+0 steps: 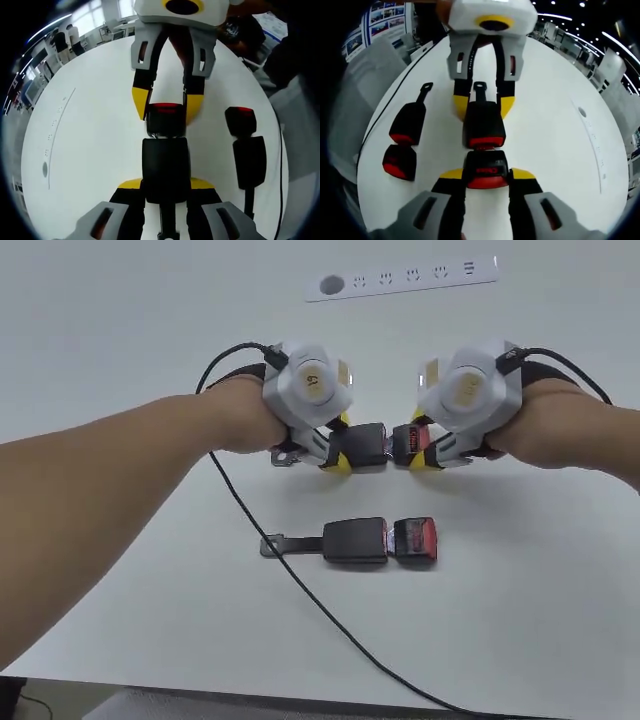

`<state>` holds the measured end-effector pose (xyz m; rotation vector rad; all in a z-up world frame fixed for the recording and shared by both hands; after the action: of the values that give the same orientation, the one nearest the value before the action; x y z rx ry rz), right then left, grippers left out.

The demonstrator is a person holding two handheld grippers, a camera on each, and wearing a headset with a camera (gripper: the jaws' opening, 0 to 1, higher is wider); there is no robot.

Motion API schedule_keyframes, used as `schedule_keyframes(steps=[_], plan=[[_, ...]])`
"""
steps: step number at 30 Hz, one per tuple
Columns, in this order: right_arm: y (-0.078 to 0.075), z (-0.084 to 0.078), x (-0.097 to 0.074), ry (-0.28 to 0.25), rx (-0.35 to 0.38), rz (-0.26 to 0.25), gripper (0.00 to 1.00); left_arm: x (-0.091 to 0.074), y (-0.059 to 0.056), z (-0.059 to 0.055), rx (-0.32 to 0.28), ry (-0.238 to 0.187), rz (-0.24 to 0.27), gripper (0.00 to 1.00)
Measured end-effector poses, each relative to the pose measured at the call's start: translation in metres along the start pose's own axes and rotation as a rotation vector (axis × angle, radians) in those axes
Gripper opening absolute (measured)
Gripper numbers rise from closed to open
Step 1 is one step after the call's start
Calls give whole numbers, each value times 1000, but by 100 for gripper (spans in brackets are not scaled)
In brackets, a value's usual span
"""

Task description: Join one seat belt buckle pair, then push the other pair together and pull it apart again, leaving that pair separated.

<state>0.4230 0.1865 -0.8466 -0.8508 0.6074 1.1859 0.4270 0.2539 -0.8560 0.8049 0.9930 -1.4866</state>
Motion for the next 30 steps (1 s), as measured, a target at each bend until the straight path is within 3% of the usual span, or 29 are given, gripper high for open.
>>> schedule_keyframes(steps=[30], plan=[[3,-5,-5,3,11,6,31,-1,-3,-1,-18,-22,10,32]])
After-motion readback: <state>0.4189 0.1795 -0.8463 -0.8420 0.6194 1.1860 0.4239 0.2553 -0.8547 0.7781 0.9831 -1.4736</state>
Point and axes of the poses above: the centre of the closed fingertips' face, and the gripper's own axes: x roughly forward along the fingers, y roughly to its left, z roughly out of its top, the point moved 1 cm from there along -x, roughly backward along the fingers, and after that the axes turned 10 degrees about -z, right-handed, at the moved point
